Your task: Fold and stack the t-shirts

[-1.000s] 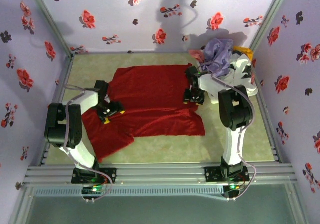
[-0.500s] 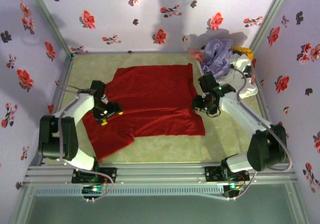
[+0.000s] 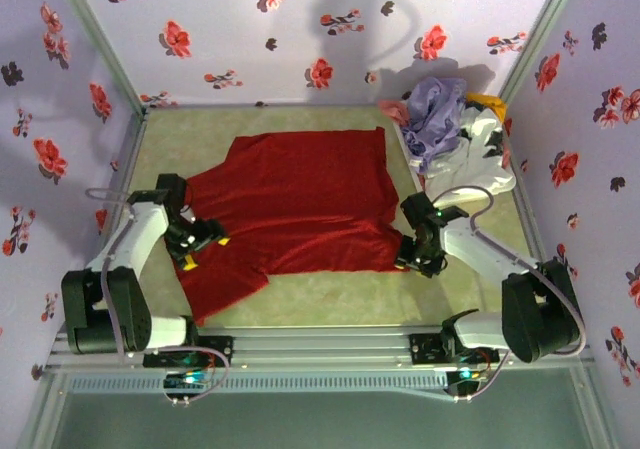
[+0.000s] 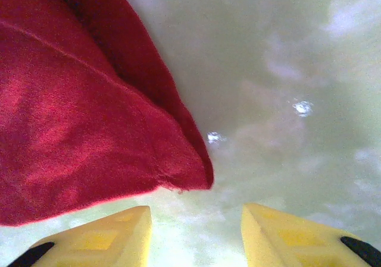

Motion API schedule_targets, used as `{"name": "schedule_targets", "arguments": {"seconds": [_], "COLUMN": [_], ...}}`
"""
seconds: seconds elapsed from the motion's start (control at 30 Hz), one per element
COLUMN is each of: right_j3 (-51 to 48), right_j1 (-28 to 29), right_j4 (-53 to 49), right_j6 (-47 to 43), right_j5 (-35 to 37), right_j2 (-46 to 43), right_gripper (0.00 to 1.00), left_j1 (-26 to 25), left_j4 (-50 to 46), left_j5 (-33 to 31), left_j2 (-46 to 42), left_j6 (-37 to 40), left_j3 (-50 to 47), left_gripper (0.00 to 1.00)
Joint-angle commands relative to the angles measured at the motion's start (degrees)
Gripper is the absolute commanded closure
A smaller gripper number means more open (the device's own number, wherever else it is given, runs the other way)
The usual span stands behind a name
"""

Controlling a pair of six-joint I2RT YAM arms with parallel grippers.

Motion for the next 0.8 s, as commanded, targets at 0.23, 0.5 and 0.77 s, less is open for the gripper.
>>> {"name": "schedule_targets", "arguments": {"seconds": [0.23, 0.5, 0.77], "right_j3": [-2.35, -3.54, -4.69], "right_j1": [-0.02, -0.11, -0.11], "right_j4": [6.85, 8.8, 8.66], "right_j6": [-0.72, -2.32, -4.58], "right_j5": [0.58, 0.81, 0.66], "right_j2": [4.62, 4.96, 1.62], "right_gripper": [0.65, 0.85, 1.0], "left_j1": [2.94, 10.79, 13.18], "left_j4": [-6.53, -13.63, -13.31], "left_j5": [-1.38, -5.03, -4.49], "left_j2": [-3.75, -4.31, 0.66], "left_j6": [1.61, 5.77, 5.05], "left_j3": [-2.09, 0.45, -0.1], "left_gripper": [0.17, 0.19, 0.31]}}
